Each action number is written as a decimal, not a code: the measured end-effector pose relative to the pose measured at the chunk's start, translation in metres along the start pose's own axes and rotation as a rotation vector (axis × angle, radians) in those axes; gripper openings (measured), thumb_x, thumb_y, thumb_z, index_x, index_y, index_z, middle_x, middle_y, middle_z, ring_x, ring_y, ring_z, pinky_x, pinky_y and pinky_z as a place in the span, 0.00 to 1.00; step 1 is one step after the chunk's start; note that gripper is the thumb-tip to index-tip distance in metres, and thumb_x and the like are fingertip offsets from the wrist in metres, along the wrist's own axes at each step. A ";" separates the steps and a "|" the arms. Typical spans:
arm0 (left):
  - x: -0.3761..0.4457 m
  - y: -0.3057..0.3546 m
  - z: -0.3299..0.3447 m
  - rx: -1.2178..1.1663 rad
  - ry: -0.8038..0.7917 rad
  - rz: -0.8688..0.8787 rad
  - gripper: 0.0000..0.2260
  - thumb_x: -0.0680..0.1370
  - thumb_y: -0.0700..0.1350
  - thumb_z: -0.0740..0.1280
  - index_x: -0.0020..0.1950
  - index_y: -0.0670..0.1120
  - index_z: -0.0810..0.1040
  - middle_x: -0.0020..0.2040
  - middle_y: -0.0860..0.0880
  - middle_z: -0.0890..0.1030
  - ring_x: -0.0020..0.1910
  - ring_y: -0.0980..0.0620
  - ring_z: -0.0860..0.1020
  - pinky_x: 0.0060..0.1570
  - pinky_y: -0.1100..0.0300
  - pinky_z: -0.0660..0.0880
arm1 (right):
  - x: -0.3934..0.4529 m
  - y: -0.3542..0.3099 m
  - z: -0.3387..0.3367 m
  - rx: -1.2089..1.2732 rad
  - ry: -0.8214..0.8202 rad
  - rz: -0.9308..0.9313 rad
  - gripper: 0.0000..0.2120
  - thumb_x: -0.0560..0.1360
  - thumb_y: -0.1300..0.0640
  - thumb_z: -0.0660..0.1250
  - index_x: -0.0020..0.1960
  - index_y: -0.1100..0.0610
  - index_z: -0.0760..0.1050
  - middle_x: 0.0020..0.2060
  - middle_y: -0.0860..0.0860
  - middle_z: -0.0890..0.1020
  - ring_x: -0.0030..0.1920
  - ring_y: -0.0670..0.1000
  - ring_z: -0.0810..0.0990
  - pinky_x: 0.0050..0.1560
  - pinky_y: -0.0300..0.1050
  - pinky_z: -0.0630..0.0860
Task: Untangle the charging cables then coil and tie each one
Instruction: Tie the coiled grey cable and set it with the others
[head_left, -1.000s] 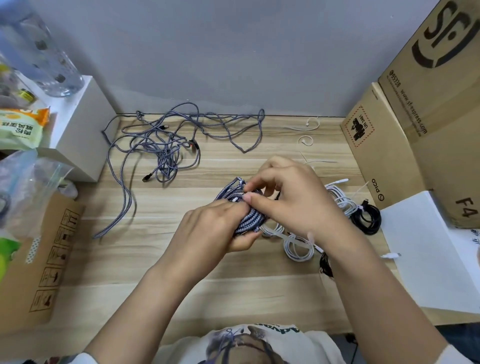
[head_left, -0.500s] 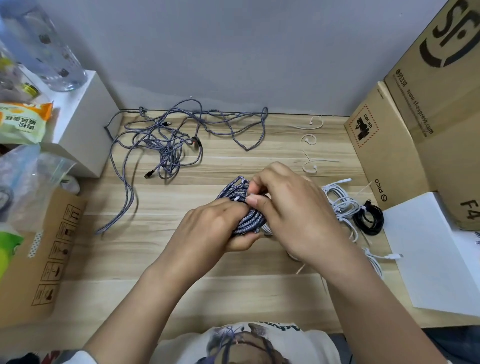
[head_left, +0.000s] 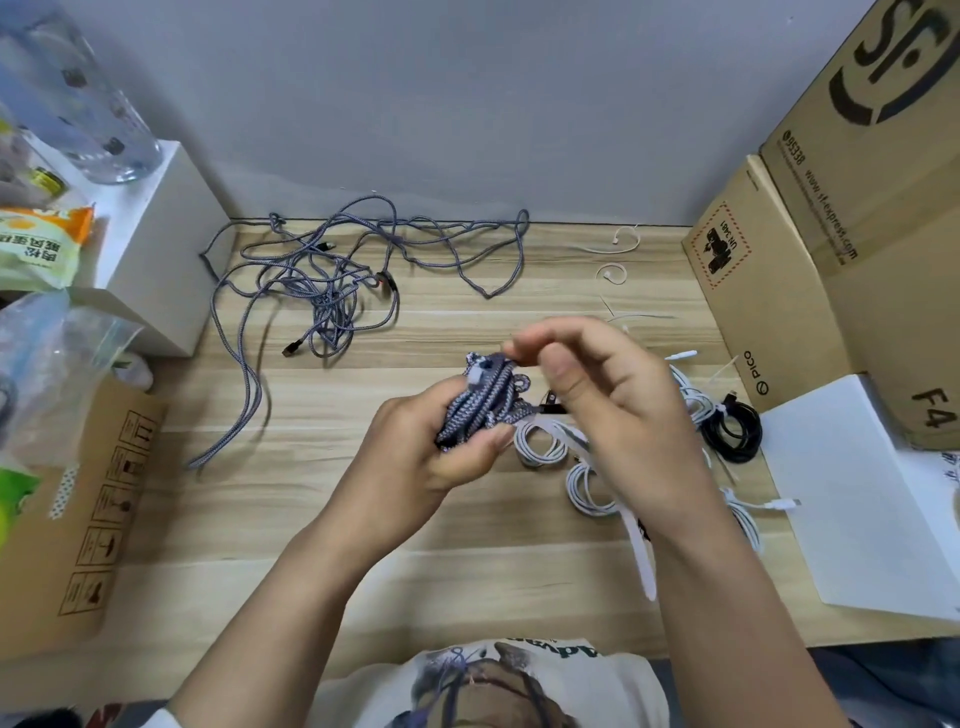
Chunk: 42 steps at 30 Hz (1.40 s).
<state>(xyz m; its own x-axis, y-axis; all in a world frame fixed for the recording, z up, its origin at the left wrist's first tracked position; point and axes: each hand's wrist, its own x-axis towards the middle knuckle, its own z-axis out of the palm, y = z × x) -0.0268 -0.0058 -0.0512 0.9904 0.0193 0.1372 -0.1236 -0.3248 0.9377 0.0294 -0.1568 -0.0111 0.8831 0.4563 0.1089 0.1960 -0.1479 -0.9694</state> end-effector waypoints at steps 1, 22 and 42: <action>0.000 0.000 0.000 -0.084 0.022 -0.045 0.01 0.70 0.55 0.64 0.38 0.60 0.74 0.28 0.56 0.70 0.28 0.60 0.64 0.28 0.69 0.62 | -0.002 0.002 -0.003 0.113 0.007 -0.014 0.13 0.75 0.45 0.63 0.50 0.53 0.78 0.46 0.51 0.84 0.51 0.49 0.82 0.54 0.43 0.76; -0.003 0.005 0.003 0.090 0.147 -0.022 0.05 0.72 0.47 0.67 0.39 0.50 0.72 0.27 0.60 0.70 0.26 0.60 0.64 0.27 0.74 0.60 | -0.013 -0.005 0.013 0.458 0.080 0.292 0.16 0.65 0.56 0.66 0.20 0.53 0.68 0.15 0.44 0.64 0.18 0.46 0.67 0.26 0.43 0.55; -0.004 -0.006 0.003 0.422 0.110 0.019 0.15 0.71 0.59 0.60 0.49 0.51 0.74 0.33 0.57 0.70 0.33 0.52 0.66 0.31 0.55 0.71 | -0.010 0.001 0.014 0.441 0.024 0.460 0.18 0.65 0.57 0.62 0.17 0.55 0.67 0.13 0.48 0.60 0.15 0.45 0.65 0.32 0.46 0.60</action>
<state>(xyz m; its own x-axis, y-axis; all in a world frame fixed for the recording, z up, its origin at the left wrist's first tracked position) -0.0298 -0.0072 -0.0584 0.9727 0.1032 0.2081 -0.0827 -0.6834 0.7254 0.0148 -0.1496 -0.0161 0.8455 0.4115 -0.3402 -0.3952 0.0538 -0.9170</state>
